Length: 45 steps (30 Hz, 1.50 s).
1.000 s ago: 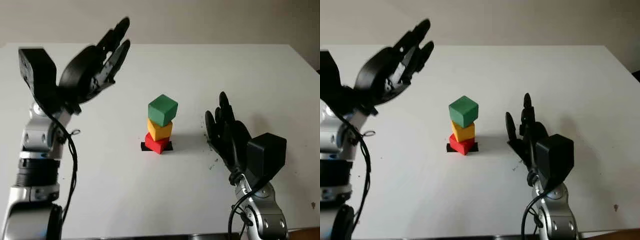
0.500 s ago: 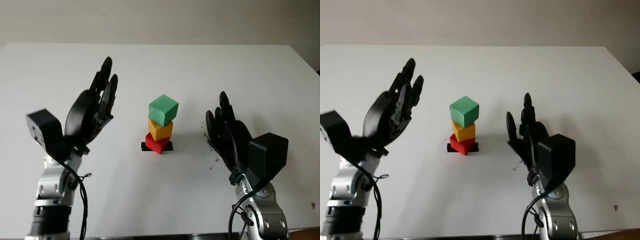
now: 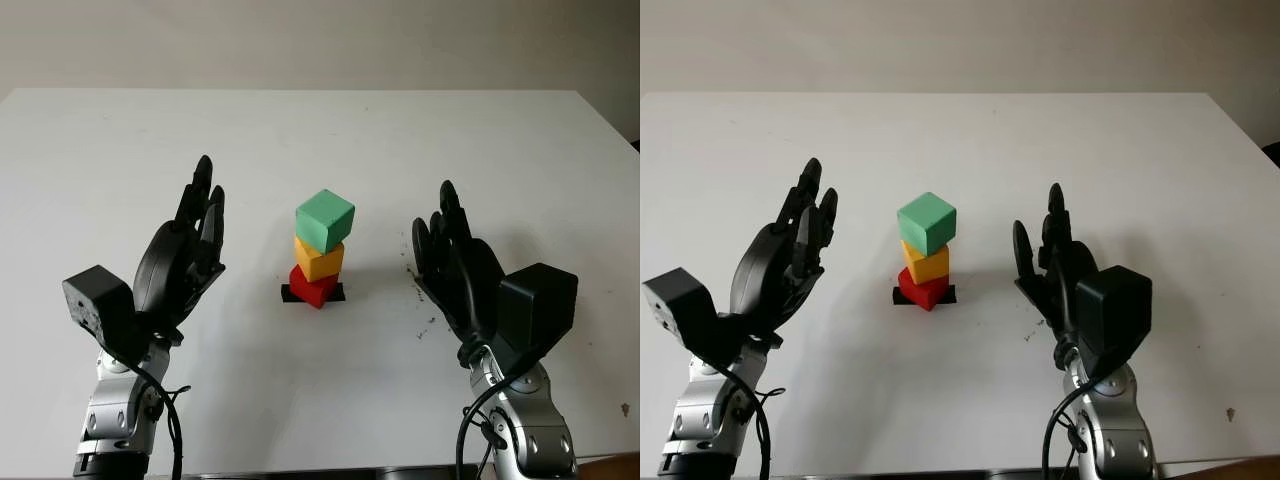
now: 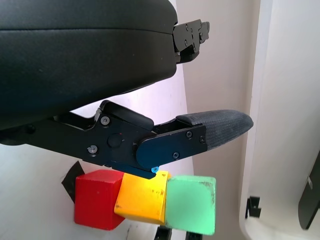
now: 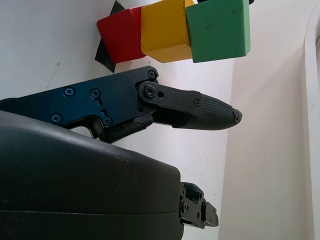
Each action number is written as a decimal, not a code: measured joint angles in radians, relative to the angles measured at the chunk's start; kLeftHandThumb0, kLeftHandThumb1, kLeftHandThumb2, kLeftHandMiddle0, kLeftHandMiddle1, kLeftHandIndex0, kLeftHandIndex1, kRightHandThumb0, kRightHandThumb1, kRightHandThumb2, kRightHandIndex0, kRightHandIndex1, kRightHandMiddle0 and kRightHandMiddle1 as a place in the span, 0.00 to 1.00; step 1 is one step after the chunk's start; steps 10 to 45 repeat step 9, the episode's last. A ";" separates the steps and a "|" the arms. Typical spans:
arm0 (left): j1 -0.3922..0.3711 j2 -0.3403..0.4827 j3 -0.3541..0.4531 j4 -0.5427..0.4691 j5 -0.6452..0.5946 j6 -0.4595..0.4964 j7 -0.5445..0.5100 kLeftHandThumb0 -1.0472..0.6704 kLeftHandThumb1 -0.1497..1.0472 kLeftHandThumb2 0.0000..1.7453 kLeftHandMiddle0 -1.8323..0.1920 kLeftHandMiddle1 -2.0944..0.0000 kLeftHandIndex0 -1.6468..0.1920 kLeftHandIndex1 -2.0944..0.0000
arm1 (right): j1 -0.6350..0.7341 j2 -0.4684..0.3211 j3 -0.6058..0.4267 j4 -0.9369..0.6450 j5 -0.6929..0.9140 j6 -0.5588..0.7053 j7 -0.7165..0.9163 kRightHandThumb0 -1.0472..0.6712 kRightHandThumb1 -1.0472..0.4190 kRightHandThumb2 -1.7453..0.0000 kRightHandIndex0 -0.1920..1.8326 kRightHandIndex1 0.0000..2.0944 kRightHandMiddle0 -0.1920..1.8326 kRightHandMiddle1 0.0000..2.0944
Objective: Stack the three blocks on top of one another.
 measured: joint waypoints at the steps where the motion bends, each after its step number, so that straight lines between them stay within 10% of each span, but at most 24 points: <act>1: 0.003 -0.003 0.000 0.001 0.000 -0.005 0.005 0.16 1.00 0.38 1.00 1.00 1.00 1.00 | 0.000 0.000 0.000 0.001 0.002 -0.001 0.000 0.25 0.00 0.66 0.00 0.00 0.00 0.00; 45: 0.023 -0.005 -0.001 0.002 -0.001 -0.011 0.015 0.15 1.00 0.36 1.00 0.99 1.00 1.00 | 0.000 0.008 0.002 0.000 0.003 0.006 -0.008 0.25 0.00 0.66 0.00 0.00 0.00 0.00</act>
